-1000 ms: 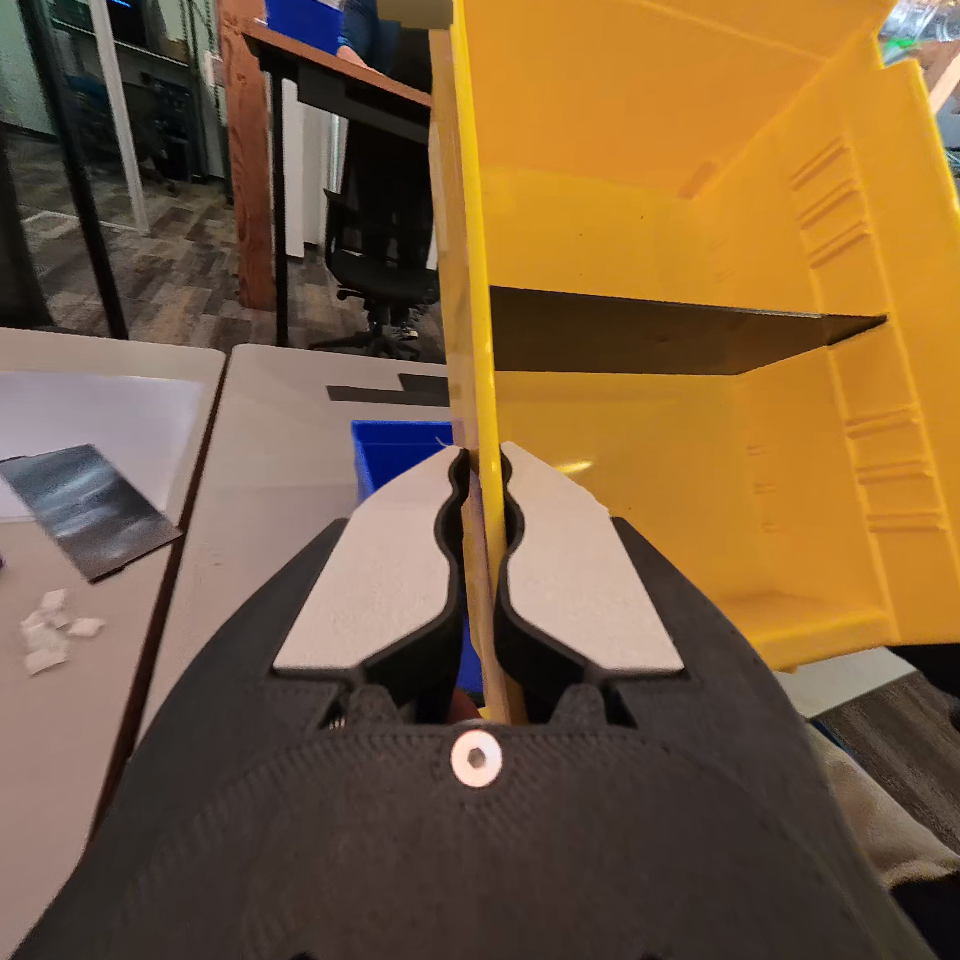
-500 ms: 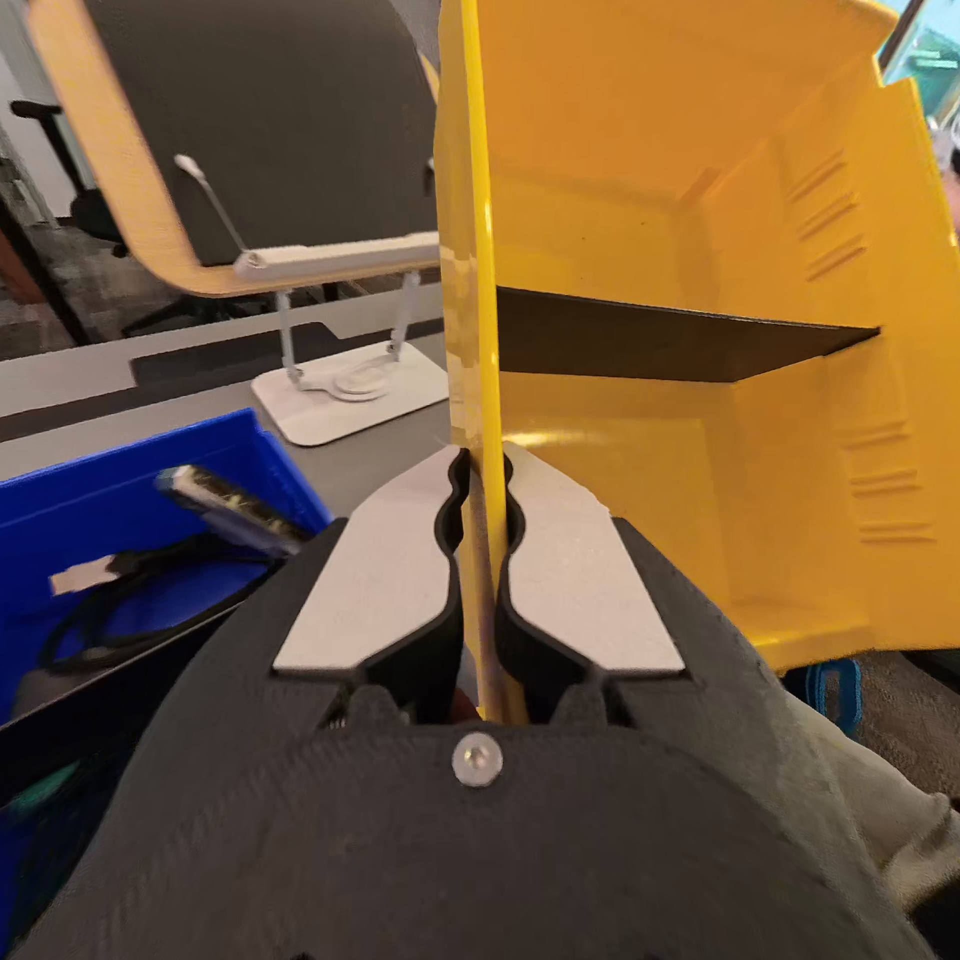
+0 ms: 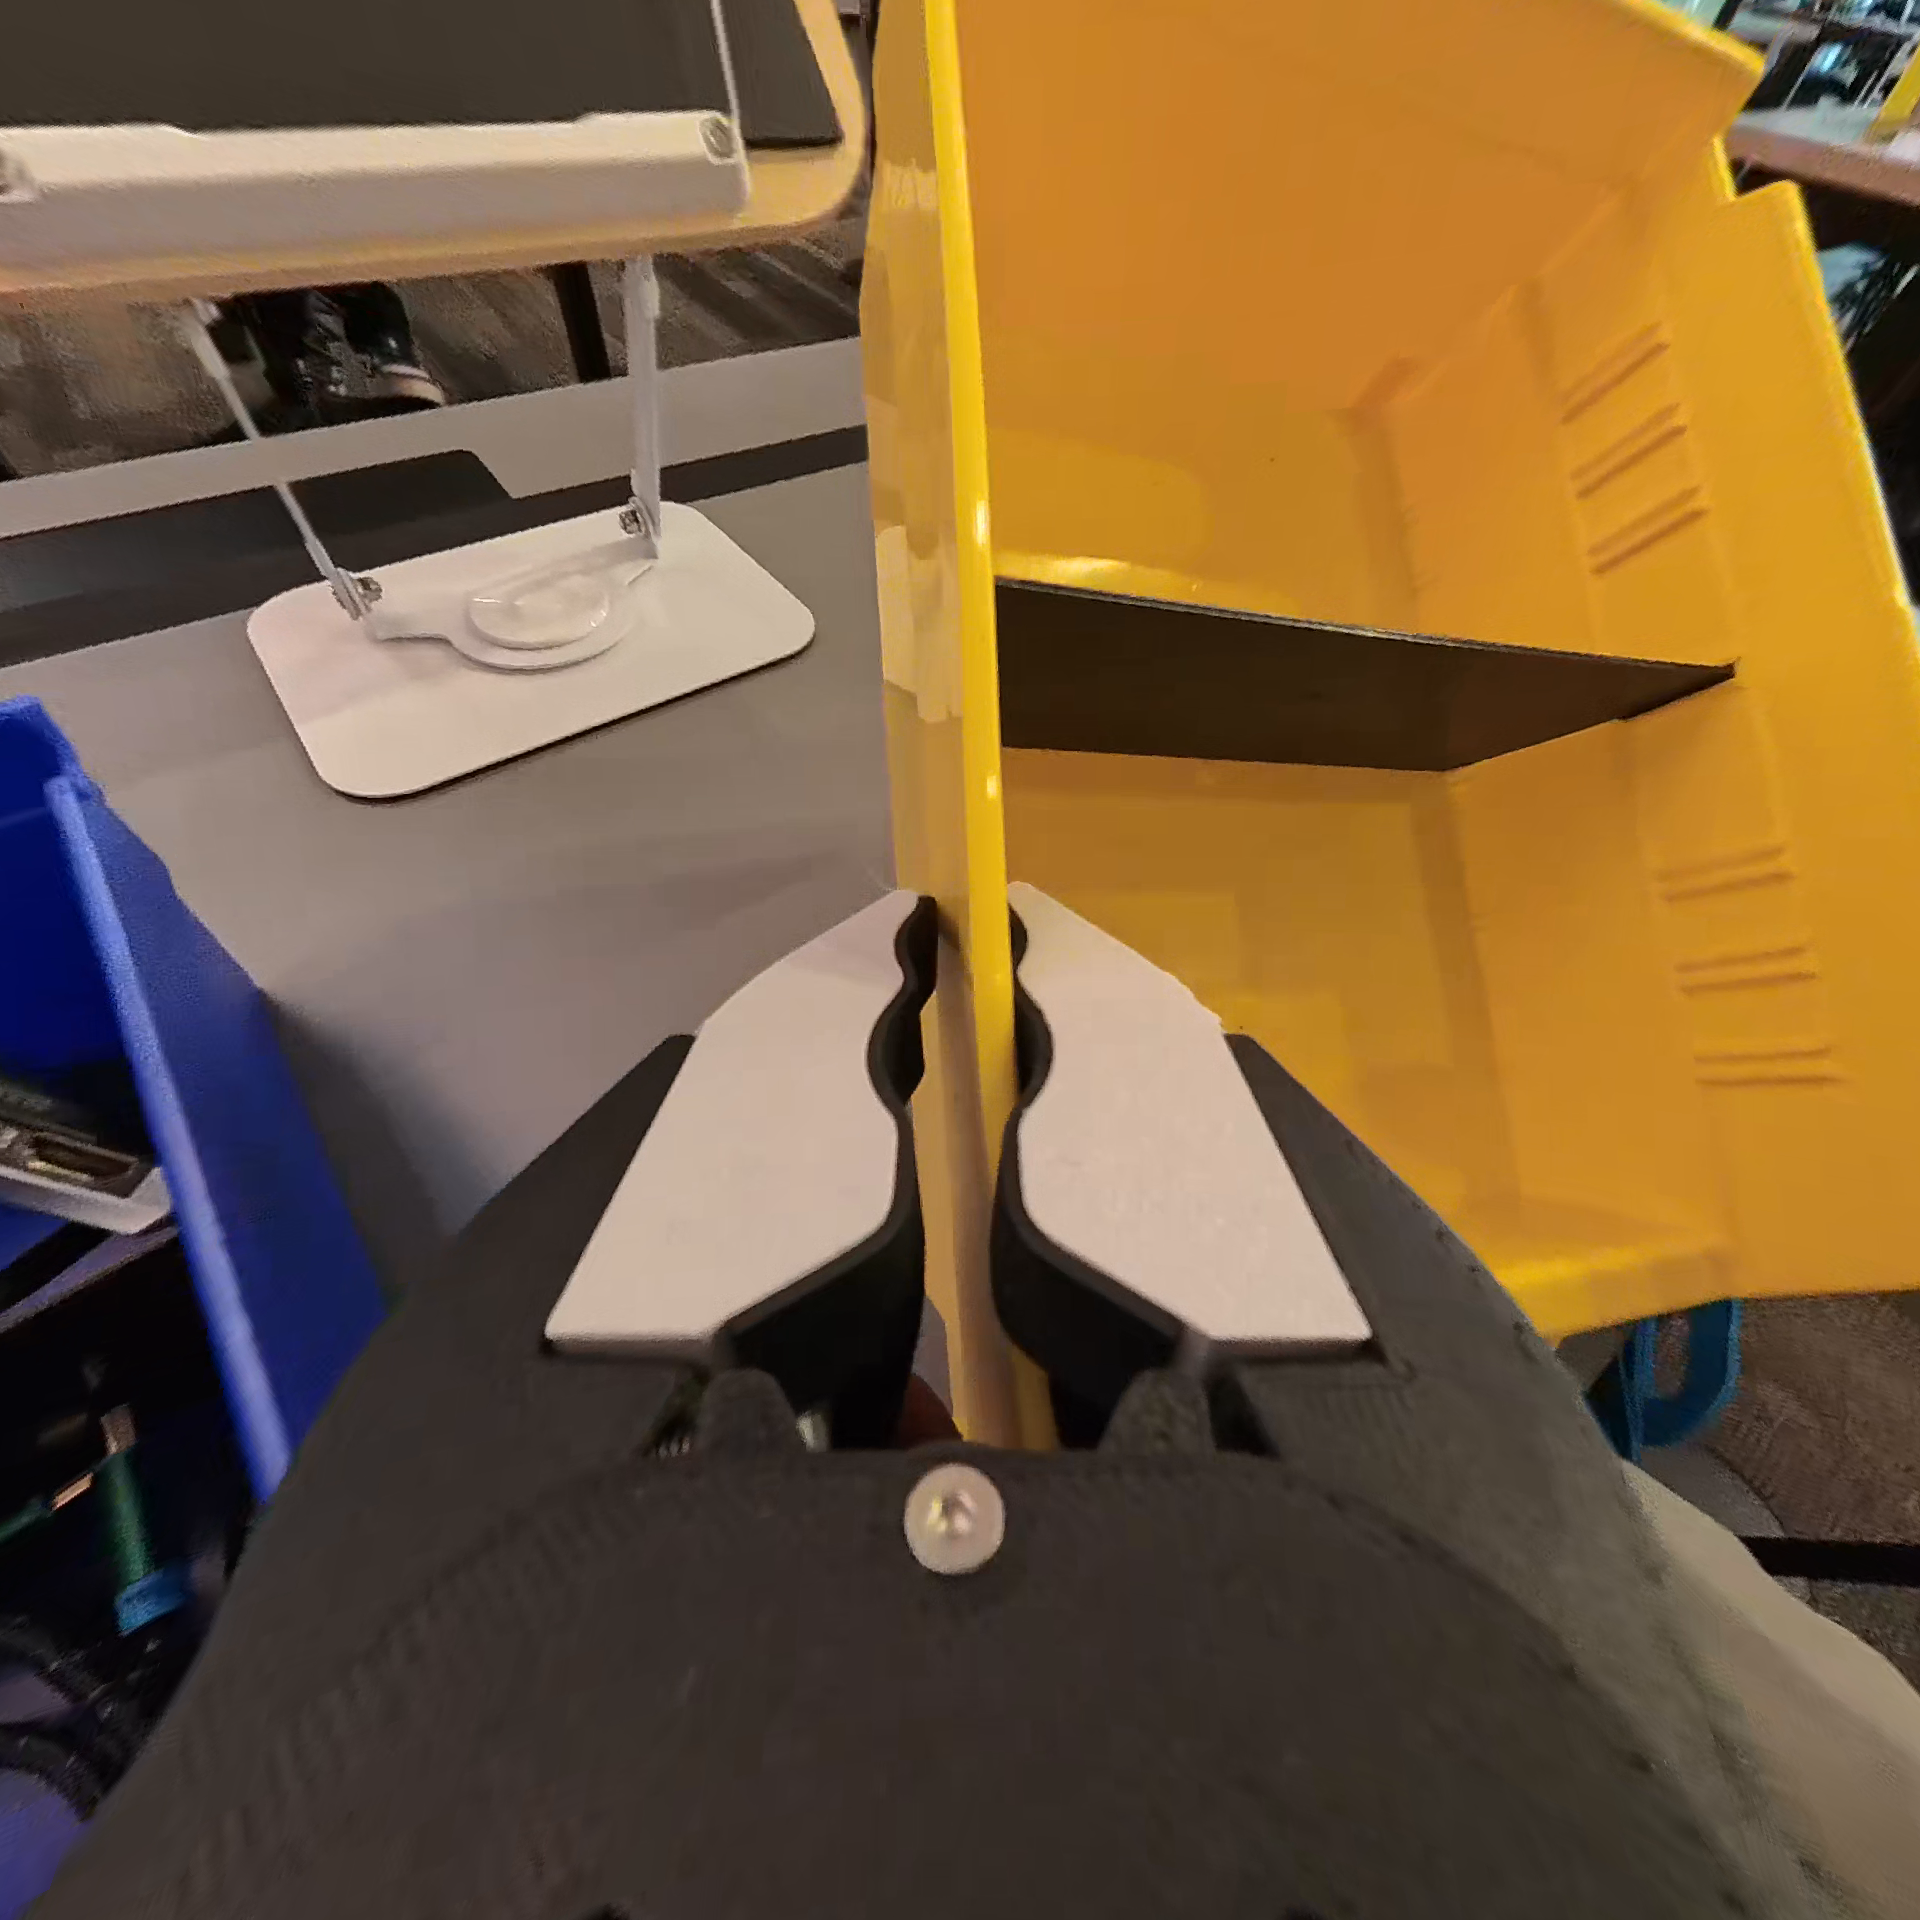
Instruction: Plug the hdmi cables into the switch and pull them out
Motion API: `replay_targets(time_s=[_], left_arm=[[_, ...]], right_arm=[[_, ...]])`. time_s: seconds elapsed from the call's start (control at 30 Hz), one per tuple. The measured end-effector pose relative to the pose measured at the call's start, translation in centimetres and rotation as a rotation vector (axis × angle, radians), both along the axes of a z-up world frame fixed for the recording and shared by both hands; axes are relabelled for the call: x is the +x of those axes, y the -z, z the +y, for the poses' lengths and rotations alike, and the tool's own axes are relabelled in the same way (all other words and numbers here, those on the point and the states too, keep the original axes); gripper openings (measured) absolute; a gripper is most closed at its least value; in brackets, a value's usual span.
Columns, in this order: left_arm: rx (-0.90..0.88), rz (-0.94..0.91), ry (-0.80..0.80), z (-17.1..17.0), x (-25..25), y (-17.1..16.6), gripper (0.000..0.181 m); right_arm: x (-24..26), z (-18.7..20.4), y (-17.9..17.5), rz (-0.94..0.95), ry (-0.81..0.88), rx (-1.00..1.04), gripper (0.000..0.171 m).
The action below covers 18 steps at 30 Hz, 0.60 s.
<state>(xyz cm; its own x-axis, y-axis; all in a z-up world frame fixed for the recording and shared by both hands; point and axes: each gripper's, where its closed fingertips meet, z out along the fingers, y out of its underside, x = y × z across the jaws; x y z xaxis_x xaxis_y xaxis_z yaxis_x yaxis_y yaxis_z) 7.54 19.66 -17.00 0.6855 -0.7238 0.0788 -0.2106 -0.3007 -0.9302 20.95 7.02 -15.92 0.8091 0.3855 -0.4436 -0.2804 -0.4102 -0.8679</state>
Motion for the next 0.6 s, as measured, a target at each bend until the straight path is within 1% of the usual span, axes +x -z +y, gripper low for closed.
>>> replay_targets(time_s=[0.03,0.1,0.2,0.33,0.47,0.6], left_arm=[[0.005,0.011,0.003,-0.1,0.4,0.3,0.009],[0.004,0.021,0.006,-0.4,1.2,0.9,0.010],[-0.035,0.006,0.000,-0.3,1.5,1.6,0.010],[-0.071,0.003,-0.005,-0.3,1.5,2.5,0.010],[-0.045,0.006,0.002,-0.1,1.8,2.1,0.010],[-0.107,-0.009,0.014,0.0,2.4,2.7,0.011]], right_arm=[[-0.3,0.3,0.6,-0.037,-0.004,-0.033,0.090],[-0.6,0.7,1.7,-0.115,0.008,-0.085,0.098],[0.0,1.3,2.4,-0.198,0.047,-0.100,0.090],[0.3,1.9,3.3,-0.228,0.053,-0.129,0.084],[0.5,2.3,4.2,-0.249,0.053,-0.150,0.085],[0.8,2.7,4.6,-0.248,0.058,-0.169,0.091]])
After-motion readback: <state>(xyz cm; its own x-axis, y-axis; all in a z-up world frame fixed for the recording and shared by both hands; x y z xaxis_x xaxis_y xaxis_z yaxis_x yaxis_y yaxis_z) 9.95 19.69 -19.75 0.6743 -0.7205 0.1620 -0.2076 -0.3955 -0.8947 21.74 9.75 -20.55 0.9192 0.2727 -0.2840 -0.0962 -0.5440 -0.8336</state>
